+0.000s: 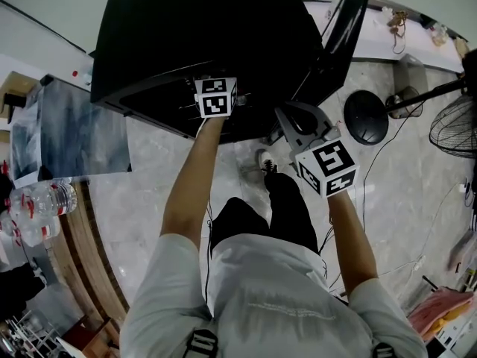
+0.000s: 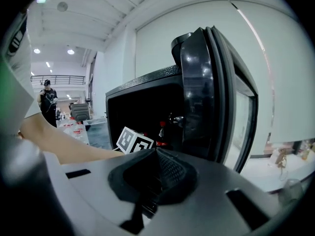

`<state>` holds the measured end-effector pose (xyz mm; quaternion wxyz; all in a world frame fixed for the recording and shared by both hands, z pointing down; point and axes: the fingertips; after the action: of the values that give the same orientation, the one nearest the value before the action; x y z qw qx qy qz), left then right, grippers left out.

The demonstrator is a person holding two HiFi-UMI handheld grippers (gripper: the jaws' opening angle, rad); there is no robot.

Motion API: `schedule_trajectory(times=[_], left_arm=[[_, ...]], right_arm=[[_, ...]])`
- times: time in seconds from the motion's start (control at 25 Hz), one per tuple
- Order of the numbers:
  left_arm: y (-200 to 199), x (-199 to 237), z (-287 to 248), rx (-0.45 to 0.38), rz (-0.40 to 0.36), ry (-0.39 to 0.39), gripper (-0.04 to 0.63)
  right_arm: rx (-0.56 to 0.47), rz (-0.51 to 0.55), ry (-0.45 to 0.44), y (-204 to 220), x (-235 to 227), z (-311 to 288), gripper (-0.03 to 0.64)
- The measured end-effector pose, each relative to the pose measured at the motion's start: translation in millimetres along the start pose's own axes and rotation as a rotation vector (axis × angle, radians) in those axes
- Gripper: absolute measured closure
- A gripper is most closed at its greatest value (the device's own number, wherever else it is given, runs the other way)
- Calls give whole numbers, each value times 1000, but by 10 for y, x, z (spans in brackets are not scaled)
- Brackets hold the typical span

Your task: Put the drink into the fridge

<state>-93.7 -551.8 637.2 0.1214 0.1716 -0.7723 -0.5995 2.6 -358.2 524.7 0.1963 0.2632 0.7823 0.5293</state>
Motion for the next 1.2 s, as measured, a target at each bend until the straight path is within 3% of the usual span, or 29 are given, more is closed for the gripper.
schedule_trajectory(times=[0.16, 0.36, 0.56, 0.64, 0.72, 0.92, 1.04, 1.2], left_arm=[[30, 26, 173, 20, 75, -6, 278], [126, 17, 582, 92, 74, -34, 278], [129, -121, 1153, 163, 24, -17, 281], [144, -164, 1413, 196, 0, -8, 336], [142, -186, 1688, 219, -30, -13, 447], [109, -243, 2331, 255, -9, -12, 542], [-37, -347, 2646, 246, 2, 32, 580], [-364, -491, 2982, 203, -43, 60, 583]], right_arm=[[6, -11, 32, -59, -66, 96, 617], [27, -10, 38, -137, -8, 238, 616], [36, 3, 25, -240, 95, 411, 616], [38, 10, 20, -273, 146, 440, 616], [42, 18, 13, -315, 196, 449, 617], [52, 40, 2, -421, 304, 520, 617], [59, 58, -3, -474, 345, 579, 615], [45, 73, -14, -576, 406, 670, 615]])
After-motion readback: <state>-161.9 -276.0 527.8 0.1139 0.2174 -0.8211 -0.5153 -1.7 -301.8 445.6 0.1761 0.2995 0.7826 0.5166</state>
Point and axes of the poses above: the fingertips, and each gripper's own axes: z backward along the fingers, x to its left, y out of its underside, and after that the axes turned 2 degrees about -z, right-handed
